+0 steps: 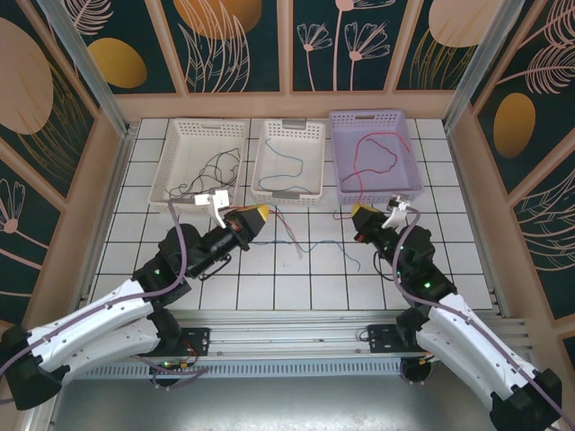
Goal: Untangle the cables
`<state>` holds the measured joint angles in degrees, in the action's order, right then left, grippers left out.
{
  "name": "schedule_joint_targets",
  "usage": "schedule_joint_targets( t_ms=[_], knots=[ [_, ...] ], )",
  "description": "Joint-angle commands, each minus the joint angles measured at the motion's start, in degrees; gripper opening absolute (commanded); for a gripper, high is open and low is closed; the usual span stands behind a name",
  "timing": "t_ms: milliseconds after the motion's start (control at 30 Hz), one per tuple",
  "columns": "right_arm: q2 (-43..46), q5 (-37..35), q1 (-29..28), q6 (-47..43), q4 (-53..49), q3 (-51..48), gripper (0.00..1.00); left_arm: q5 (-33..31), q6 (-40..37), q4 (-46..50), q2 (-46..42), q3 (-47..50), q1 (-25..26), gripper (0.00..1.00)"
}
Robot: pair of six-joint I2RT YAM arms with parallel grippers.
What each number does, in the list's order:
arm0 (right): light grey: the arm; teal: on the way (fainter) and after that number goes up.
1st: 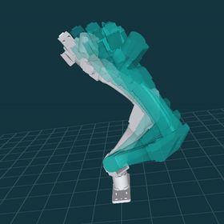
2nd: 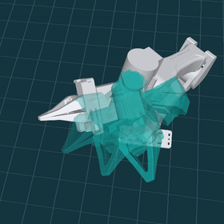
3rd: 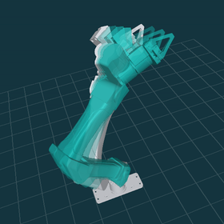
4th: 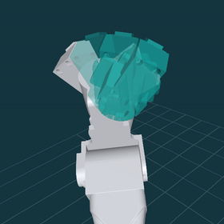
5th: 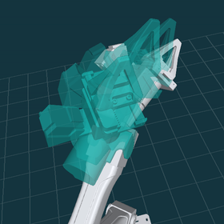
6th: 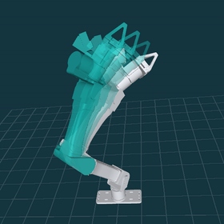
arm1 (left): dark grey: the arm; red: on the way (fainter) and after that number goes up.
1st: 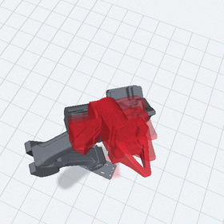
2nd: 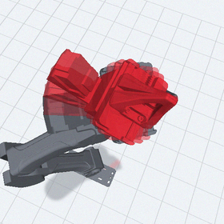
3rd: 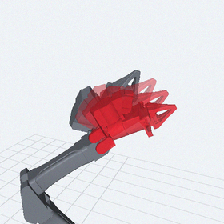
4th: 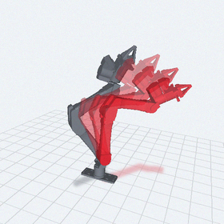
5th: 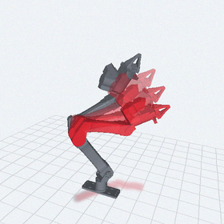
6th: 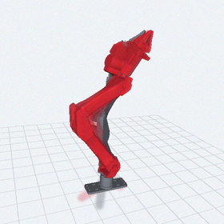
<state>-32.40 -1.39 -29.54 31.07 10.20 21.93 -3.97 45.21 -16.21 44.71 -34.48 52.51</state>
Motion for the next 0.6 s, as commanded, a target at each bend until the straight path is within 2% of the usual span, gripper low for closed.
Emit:
schedule_joint_targets(
  t_ms=[0, 167, 267, 400, 500, 567],
  knots=[
    [1.0, -5.1, 2.2, -4.1, -5.1, 5.5, 0.00, -3.0, -2.7, 6.9, -1.9, -0.2, 0.1, 0.00],
    [-3.3, -8.7, 4.5, -9.2, -7.7, 13.2, 0.00, -5.9, -3.3, 10.7, -2.9, 2.0, 0.1, 0.00],
    [-9.3, -9.1, 7.6, -11.5, -7.4, 17.3, 0.00, -6.9, -3.2, 10.6, -2.5, 3.6, 0.1, 0.00],
    [-19.8, -0.7, 15.9, -7.7, -8.2, 23.4, 0.00, -7.5, -3.6, 10.9, -1.4, 3.8, 0.1, 0.00],
    [-28.0, 0.3, 18.6, -6.7, -8.0, 27.0, 0.00, -7.0, -3.6, 9.8, -0.4, 3.8, 0.1, 0.00],
    [-33.9, 3.4, 20.1, -6.0, -8.6, 29.5, 0.00, -6.7, -3.5, 9.3, 0.3, 3.8, 0.1, 0.00]
  ],
)
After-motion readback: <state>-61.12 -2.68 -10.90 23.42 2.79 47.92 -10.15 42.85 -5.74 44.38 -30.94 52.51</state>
